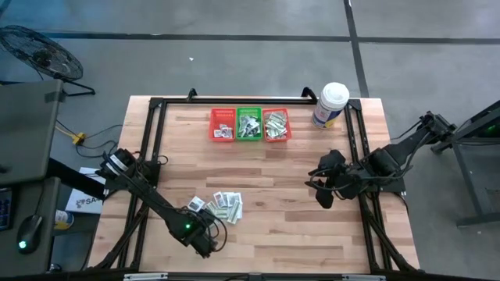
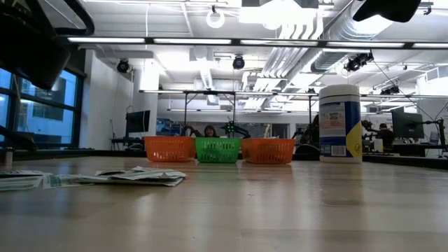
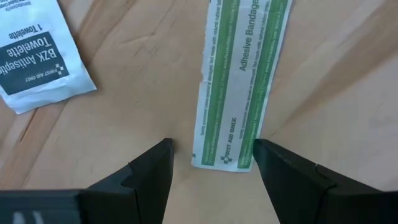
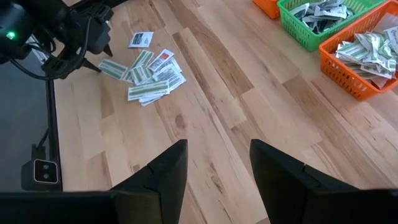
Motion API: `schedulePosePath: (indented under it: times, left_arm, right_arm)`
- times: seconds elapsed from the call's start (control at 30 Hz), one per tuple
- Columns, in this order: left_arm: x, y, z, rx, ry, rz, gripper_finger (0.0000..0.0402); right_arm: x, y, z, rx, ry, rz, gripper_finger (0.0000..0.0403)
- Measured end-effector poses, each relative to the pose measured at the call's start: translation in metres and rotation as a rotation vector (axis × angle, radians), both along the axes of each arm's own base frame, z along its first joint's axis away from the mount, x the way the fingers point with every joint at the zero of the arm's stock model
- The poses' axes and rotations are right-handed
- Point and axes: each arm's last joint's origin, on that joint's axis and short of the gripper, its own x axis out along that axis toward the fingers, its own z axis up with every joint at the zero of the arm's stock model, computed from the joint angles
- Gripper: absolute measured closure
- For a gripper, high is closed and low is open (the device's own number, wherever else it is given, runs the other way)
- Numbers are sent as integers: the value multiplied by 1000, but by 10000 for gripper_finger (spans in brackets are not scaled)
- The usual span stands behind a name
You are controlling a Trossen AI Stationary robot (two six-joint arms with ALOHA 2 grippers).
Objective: Pick & Place First Aid Supplies
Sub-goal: Put the bandage pack into the right orange bin
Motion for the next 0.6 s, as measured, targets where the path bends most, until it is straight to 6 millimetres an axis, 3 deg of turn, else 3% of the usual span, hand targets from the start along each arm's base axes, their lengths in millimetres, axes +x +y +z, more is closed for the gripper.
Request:
schedulePosePath:
  times: [0.23, 0.6]
  left_arm:
    - [0, 0, -2, 1, 7, -12, 187]
    - [2, -2, -3, -21, -7, -4, 284]
  right_arm:
    - [0, 0, 0, 12, -1, -9, 235]
    - [0, 0, 0, 17, 2, -5, 235]
